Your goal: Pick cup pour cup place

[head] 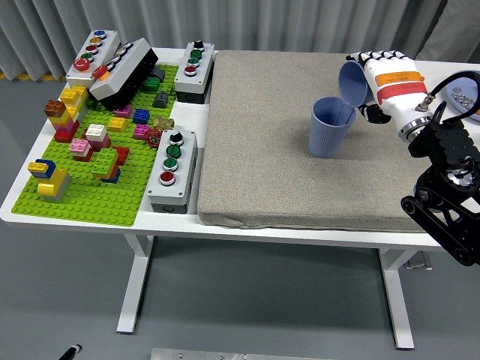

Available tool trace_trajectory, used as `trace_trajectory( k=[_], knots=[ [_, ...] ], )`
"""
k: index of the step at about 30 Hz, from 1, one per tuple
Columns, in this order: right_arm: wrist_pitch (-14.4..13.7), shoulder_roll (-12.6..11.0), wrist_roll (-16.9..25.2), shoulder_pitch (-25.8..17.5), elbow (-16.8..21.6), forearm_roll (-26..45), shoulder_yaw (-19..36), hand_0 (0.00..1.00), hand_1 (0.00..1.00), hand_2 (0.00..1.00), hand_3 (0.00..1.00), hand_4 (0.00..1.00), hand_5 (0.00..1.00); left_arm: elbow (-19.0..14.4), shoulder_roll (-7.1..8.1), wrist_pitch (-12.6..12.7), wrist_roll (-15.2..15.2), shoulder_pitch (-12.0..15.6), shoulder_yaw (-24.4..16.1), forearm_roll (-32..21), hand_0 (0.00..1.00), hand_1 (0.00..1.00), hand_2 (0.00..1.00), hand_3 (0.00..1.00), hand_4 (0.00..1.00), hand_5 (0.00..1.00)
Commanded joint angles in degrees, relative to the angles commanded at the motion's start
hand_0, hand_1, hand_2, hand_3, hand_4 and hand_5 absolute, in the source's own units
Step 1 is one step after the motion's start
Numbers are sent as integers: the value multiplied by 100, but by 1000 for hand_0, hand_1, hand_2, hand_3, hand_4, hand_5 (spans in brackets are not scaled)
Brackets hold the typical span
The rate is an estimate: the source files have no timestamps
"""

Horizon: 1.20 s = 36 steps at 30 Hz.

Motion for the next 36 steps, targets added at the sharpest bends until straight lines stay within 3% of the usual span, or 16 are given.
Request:
trace_trajectory(
  k=[8,9,36],
  knots=[
    [16,-10,-7,9,-6,79,3,747,622,514,629,666,2,0,2,2,-2,-6,6,-11,839,815,879,800,637,998],
    [21,-13,-12,9,-9,86,8,642,615,509,628,664,2,0,3,1,-2,-7,4,-11,839,814,879,800,637,998],
    [64,-113,-67,145,82,22,-335,646,615,507,619,662,2,0,12,4,1,-9,9,-18,839,814,880,800,638,998]
  ],
)
